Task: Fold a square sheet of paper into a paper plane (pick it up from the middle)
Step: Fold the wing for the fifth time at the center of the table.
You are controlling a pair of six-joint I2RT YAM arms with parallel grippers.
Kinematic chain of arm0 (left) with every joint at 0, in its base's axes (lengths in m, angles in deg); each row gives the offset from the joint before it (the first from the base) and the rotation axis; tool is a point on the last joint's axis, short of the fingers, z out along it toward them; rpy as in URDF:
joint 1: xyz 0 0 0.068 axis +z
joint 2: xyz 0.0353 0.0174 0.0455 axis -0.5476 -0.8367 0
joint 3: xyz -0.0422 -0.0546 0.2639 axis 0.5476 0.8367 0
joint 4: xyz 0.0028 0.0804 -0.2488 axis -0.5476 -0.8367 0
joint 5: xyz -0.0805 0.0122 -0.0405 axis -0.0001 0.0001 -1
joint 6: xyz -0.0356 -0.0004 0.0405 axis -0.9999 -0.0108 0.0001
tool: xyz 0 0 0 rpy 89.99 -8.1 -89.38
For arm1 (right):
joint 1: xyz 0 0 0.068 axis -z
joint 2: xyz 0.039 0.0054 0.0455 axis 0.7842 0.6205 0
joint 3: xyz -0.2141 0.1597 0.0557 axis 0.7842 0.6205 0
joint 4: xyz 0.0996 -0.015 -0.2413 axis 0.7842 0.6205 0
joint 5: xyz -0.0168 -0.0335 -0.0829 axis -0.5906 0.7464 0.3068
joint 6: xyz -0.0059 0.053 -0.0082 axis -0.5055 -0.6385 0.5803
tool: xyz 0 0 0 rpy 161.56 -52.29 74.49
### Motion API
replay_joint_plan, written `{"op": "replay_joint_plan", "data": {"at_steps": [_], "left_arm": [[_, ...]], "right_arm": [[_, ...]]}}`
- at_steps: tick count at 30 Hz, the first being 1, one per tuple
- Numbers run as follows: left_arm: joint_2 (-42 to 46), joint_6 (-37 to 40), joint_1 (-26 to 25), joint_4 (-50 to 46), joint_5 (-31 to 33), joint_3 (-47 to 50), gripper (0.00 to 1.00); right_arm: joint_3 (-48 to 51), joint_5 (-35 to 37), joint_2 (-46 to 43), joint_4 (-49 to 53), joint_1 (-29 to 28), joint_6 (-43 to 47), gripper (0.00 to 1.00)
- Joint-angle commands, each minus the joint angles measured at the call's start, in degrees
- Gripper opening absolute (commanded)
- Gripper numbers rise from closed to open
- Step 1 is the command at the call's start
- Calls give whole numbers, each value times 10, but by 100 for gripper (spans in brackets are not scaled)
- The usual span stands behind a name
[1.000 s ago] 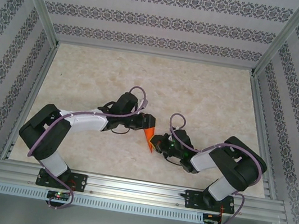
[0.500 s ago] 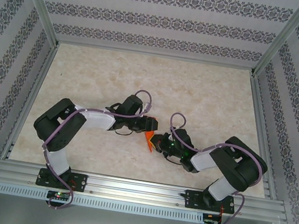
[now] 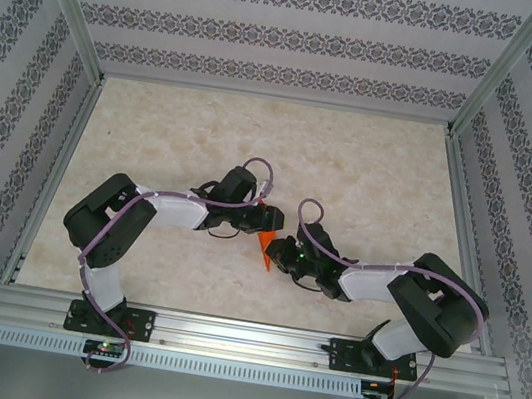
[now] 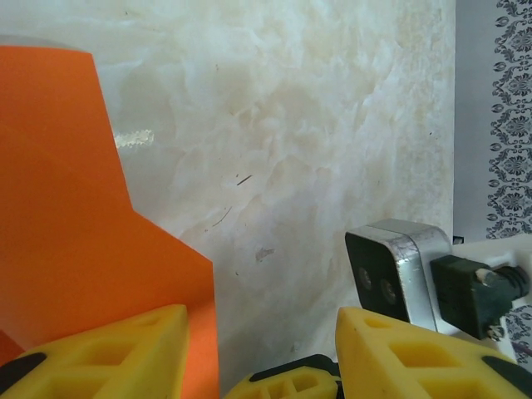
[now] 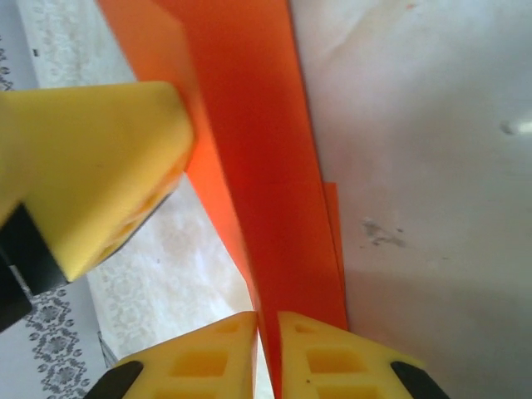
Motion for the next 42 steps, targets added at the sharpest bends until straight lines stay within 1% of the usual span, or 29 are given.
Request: {"op": "replay_joint_plan", "data": {"at_steps": [1, 5, 9, 12, 18, 21, 24, 26, 29, 34, 38, 42], "left_arm": [[-10, 21, -9, 6, -2, -12, 51], [-13, 24, -9, -1, -1, -11, 51], [-12, 25, -9, -1, -2, -11, 51], [-3, 24, -9, 1, -8, -14, 51], [43, 25, -9, -9, -5, -2, 52], [63, 25, -9, -11, 2, 13, 53], [68, 23, -9, -10, 1, 20, 53], [64, 24, -9, -4, -1, 23, 54], [51, 27, -9, 3, -8, 20, 54], [40, 25, -9, 33, -32, 19, 54], [58, 34, -10, 43, -32, 26, 56], [55, 51, -10, 19, -25, 25, 56]], "right_arm": [[1, 23, 6, 22, -4, 9, 13], [5, 24, 12, 14, -4, 4, 7], [9, 11, 23, -11, -2, -6, 3], [24, -3, 30, -66, 4, -26, 0], [31, -43, 26, -113, 12, -28, 0], [24, -66, 23, -103, 12, -14, 0], [24, -82, 30, -117, 14, -15, 0], [24, -82, 35, -127, 15, -24, 0], [45, -80, 51, -201, 23, -56, 0], [62, -81, 81, -254, 30, -91, 0], [73, -71, 96, -269, 32, -113, 0], [70, -74, 108, -282, 32, -126, 0]]}}
